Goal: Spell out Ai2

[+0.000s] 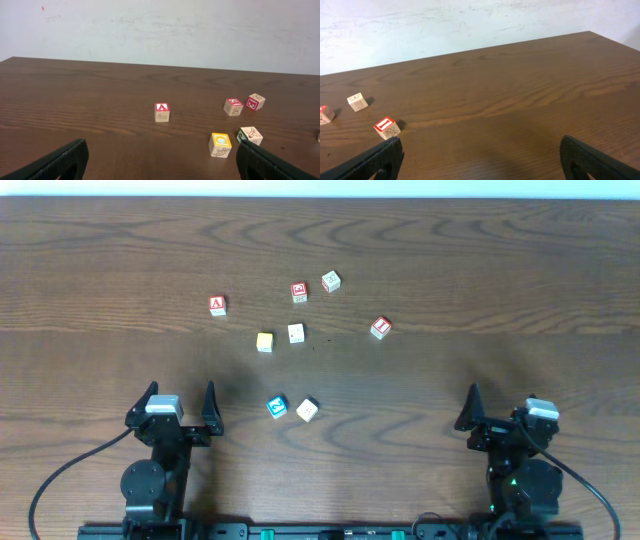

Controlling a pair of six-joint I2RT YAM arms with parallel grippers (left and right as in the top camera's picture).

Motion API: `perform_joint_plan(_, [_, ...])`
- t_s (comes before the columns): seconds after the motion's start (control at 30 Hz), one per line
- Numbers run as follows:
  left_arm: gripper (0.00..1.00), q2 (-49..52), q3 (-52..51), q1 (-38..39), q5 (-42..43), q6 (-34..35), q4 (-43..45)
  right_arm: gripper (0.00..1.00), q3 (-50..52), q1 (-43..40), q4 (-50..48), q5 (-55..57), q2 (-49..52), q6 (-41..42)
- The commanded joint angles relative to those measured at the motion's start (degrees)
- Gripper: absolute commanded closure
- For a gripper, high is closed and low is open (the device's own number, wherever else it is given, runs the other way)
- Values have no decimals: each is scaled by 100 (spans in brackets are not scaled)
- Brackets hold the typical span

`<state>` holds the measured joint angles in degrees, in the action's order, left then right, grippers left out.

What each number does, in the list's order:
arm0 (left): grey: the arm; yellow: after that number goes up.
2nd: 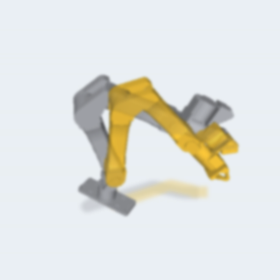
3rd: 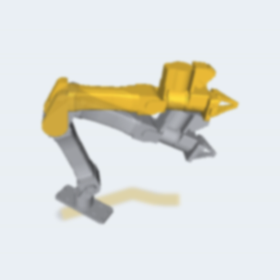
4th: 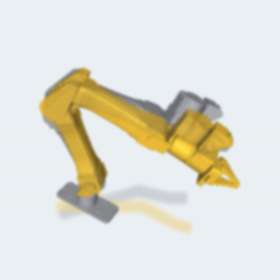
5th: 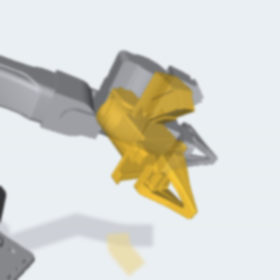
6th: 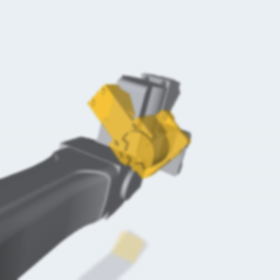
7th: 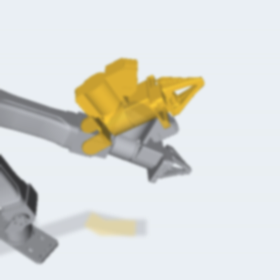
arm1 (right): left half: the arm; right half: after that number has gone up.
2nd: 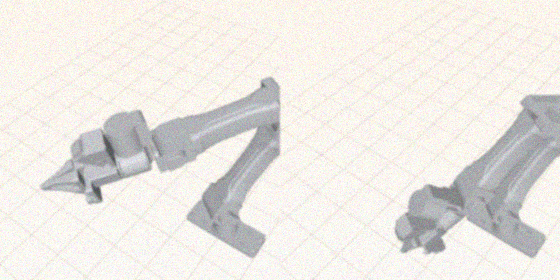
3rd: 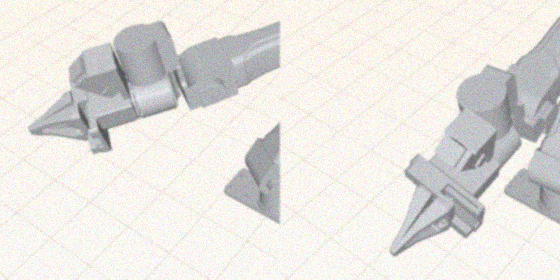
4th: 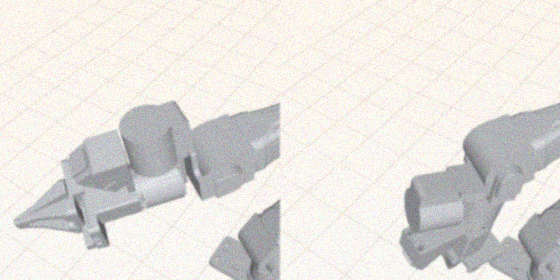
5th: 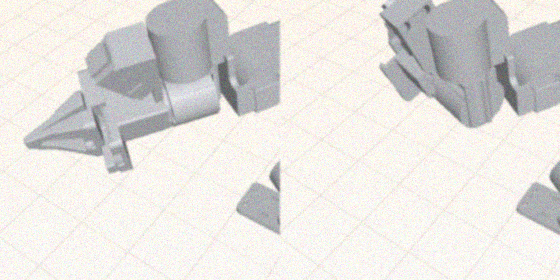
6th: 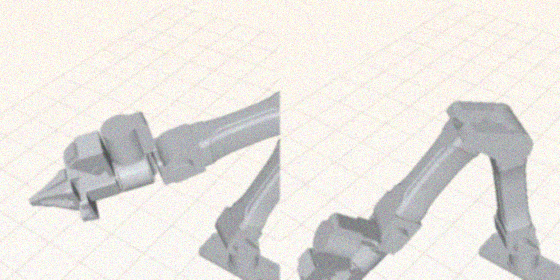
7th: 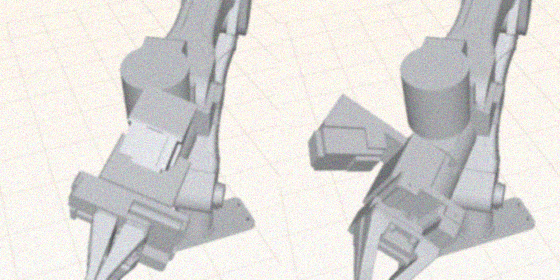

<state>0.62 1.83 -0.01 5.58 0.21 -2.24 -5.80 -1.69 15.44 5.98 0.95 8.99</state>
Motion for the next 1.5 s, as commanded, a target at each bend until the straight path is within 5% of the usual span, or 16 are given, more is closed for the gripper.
perform_joint_plan(0.0, [5,-42,-155,-31,-20,61,-160,1,90,-48,42,0,-61,81])
perform_joint_plan(1.1, [5,-42,-155,-31,-74,59,-157,1,90,-48,35,98,-61,81])
perform_joint_plan(1.27, [5,-42,-155,-35,-903,61,120,1,90,-48,-61,105,-61,85])
perform_joint_plan(1.47, [5,-42,33,-33,-374,66,809,1,-35,-48,-393,105,-61,127])
